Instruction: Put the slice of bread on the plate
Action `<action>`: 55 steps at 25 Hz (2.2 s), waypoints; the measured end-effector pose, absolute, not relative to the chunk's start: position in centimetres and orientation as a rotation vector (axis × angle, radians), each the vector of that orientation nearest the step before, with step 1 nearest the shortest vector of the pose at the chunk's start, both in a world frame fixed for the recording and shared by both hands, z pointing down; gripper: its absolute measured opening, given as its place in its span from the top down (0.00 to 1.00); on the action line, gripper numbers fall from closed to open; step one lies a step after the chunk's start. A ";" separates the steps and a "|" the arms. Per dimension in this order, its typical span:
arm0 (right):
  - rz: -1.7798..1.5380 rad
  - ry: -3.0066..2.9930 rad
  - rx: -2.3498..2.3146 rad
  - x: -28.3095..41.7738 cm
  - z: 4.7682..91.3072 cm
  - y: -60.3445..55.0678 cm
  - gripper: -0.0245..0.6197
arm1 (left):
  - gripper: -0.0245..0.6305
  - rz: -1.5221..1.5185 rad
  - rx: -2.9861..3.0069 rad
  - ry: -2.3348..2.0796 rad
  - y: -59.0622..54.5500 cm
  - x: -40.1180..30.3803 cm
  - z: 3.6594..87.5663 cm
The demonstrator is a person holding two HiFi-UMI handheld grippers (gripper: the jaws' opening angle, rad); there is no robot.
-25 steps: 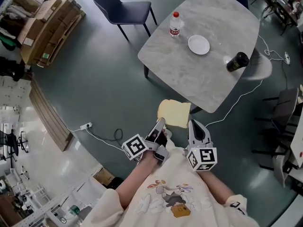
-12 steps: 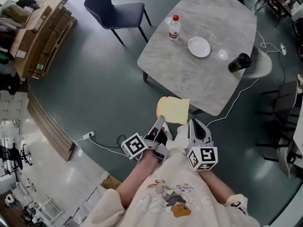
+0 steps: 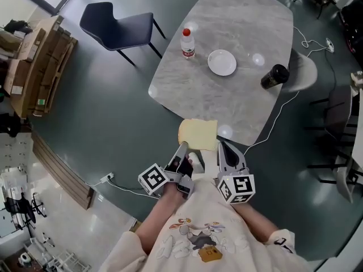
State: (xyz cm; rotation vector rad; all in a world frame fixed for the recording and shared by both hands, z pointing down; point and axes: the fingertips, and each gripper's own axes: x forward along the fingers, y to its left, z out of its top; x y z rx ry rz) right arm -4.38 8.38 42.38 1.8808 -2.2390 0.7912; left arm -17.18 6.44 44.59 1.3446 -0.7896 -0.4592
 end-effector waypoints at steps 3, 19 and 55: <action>0.792 -2.237 1.893 -4.0 42.6 6.6 0.95 | 0.83 -0.512 1.294 -0.749 4.4 -16.0 43.7; 0.872 -2.177 1.955 0.5 44.5 -2.0 0.95 | 0.83 -0.387 1.297 -0.759 -4.7 -10.6 45.7; 0.815 -2.212 1.817 6.2 49.1 -15.5 0.95 | 0.83 -0.394 1.211 -0.857 -15.1 -5.9 51.9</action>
